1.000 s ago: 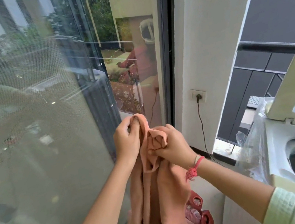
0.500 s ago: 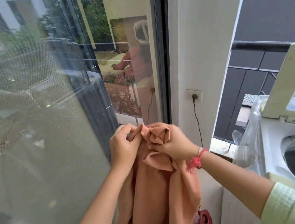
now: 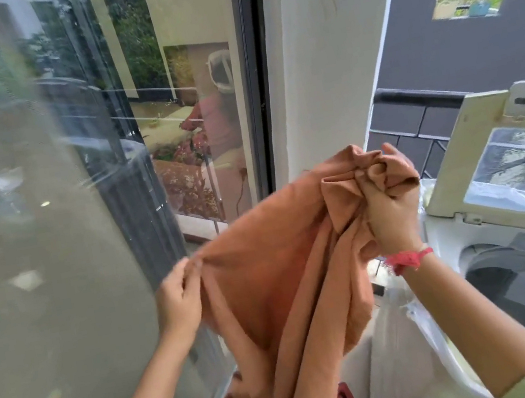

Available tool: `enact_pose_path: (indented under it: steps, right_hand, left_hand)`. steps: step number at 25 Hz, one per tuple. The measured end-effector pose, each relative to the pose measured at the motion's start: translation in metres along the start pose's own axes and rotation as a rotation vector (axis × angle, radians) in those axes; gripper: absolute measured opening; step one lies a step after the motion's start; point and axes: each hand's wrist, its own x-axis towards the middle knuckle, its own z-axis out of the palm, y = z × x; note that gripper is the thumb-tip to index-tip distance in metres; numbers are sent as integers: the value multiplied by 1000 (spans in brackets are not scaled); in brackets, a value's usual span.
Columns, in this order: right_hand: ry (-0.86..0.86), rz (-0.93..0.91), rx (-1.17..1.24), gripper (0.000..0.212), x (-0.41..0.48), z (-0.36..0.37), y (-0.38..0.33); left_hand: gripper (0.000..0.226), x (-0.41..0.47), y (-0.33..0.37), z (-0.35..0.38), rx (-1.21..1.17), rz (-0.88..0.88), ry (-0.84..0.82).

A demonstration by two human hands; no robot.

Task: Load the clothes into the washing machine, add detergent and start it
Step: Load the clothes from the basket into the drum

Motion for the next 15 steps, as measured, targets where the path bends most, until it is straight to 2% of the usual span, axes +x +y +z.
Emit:
enact_pose_path:
  steps: [2, 3, 6, 9, 11, 12, 14, 15]
  right_hand:
    - [-49, 23, 74, 20, -20, 10, 6]
    - [-133, 42, 113, 23, -31, 18, 7]
    - [-516, 103, 127, 36, -52, 35, 2]
    - [-775, 157, 125, 52, -52, 38, 3]
    - [-806, 98, 15, 62, -57, 44, 2]
    - [-775, 15, -98, 58, -62, 47, 4]
    - [-640, -143, -259, 35, -67, 50, 6]
    - [-571, -143, -254, 27, -64, 49, 6]
  left_hand:
    - [32, 5, 54, 14, 49, 115, 170]
    - [31, 3, 78, 25, 46, 153, 181]
    - [27, -8, 112, 49, -39, 201, 52]
    - [34, -15, 113, 46, -102, 186, -56]
    - [38, -18, 108, 37, -35, 205, -58]
    - [40, -17, 105, 32, 41, 225, -8]
    - [39, -11, 90, 18, 202, 269, 114]
    - [33, -8, 80, 10, 231, 259, 88]
